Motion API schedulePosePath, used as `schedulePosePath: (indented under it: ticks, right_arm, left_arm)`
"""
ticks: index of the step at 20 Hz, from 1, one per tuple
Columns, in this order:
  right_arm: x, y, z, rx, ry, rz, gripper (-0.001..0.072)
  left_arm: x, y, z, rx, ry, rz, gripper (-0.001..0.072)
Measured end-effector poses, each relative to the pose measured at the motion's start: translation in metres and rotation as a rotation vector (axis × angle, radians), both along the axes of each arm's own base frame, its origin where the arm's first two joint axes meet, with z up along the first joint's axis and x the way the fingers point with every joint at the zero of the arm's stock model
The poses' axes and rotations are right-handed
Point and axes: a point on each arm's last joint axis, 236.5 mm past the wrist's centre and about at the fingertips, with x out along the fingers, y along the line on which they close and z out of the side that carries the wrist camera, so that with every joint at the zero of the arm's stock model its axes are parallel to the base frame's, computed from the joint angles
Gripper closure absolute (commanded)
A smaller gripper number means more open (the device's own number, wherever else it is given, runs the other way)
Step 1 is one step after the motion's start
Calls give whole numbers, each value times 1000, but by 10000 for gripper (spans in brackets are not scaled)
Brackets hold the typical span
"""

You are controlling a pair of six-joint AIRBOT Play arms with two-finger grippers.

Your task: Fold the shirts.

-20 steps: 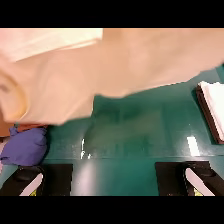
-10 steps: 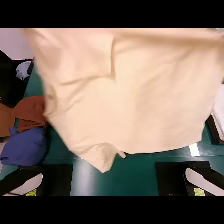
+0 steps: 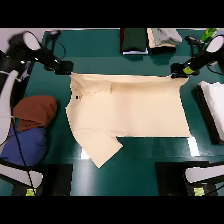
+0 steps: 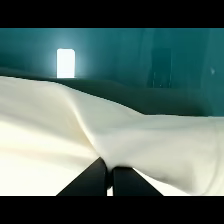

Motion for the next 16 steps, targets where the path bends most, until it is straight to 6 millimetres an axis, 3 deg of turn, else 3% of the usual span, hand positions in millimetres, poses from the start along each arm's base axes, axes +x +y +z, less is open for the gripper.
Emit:
schedulePosePath:
  ticks: [3, 5, 8, 11, 16]
  right_arm:
    - [19, 0, -7, -2, 0, 14, 693]
    - [20, 0, -4, -7, 11, 36, 693]
    - [4, -7, -9, -43, 58, 56, 693]
    - [-20, -13, -28, -72, 126, 60, 693]
    - [-51, -16, -67, -84, 224, 62, 692]
  left_arm:
    - [9, -2, -15, -4, 5, 6, 682]
    - [0, -3, -21, -2, 53, -11, 682]
    - [-31, -3, -41, 8, 191, -46, 682]
    - [-61, -7, -66, -10, 321, -66, 682]
    - [-86, -19, -98, -71, 420, -57, 680]
